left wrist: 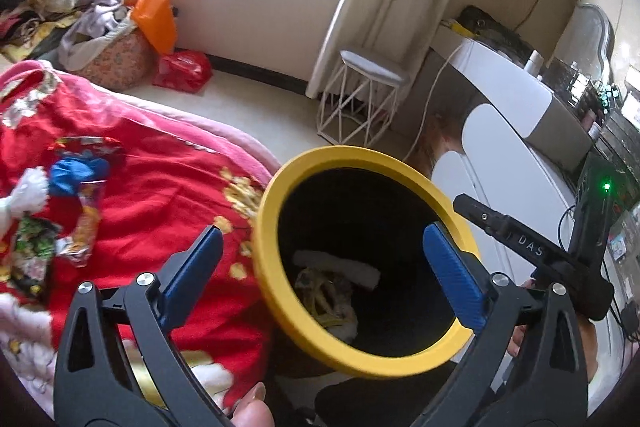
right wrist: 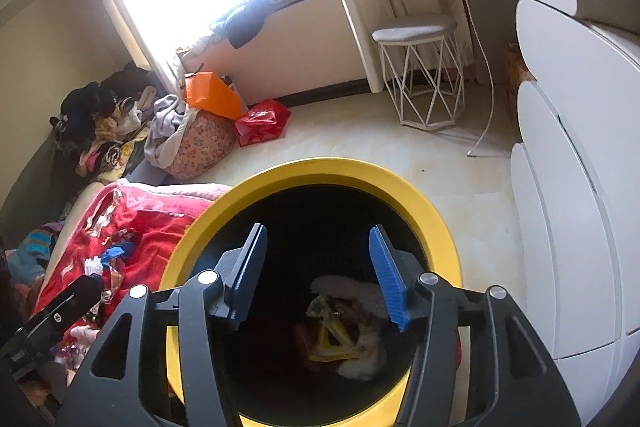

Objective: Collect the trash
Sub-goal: 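Move both tools back over the remaining trash on the bed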

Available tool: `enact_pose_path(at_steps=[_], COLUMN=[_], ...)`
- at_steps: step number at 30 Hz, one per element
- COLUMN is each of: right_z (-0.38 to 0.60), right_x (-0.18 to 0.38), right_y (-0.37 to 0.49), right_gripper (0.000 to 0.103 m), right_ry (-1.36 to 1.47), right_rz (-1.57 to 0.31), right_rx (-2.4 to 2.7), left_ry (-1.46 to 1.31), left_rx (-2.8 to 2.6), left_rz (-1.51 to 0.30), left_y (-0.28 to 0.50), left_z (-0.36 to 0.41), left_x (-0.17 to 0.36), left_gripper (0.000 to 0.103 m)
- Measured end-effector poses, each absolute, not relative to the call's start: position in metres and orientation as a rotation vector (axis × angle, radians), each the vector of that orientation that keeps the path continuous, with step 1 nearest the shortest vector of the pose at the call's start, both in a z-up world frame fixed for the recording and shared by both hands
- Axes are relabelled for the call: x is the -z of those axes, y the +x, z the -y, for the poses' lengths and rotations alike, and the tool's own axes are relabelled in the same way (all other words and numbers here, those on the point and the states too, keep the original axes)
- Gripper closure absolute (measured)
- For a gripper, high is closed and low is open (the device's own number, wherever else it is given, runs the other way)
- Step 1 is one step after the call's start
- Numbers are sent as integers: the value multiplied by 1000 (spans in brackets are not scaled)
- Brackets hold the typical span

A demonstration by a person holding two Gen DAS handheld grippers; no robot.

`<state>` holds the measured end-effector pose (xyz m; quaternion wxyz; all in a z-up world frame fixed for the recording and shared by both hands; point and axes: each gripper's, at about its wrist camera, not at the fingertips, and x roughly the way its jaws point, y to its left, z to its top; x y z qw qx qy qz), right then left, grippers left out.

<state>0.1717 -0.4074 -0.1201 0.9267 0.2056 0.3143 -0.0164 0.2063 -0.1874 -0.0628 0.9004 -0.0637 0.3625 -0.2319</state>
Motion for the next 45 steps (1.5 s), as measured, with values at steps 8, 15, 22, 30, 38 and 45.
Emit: enact_pose_path(at_steps=[8, 15, 22, 30, 38, 45], right_z=[384, 357, 328, 295, 259, 233], right_x=[102, 87, 74, 63, 59, 57], right_y=[169, 164, 156, 149, 145, 141], right_gripper=[48, 44, 39, 34, 34, 33], right_ry=[378, 347, 308, 256, 203, 164], right_rz=[-609, -576, -541, -513, -513, -514], right_rx=[-8, -66, -124, -186, -245, -291], left_ry=[-101, -92, -83, -86, -120, -143], left_rx=[423, 371, 320, 268, 211, 165], left_rz=[-657, -595, -551, -520, -500, -472], left_y=[183, 167, 155, 146, 143, 141], left_z=[159, 134, 109, 84, 53, 28], left_x=[42, 25, 15, 10, 6, 1], left_gripper=[11, 11, 11, 11, 11, 11])
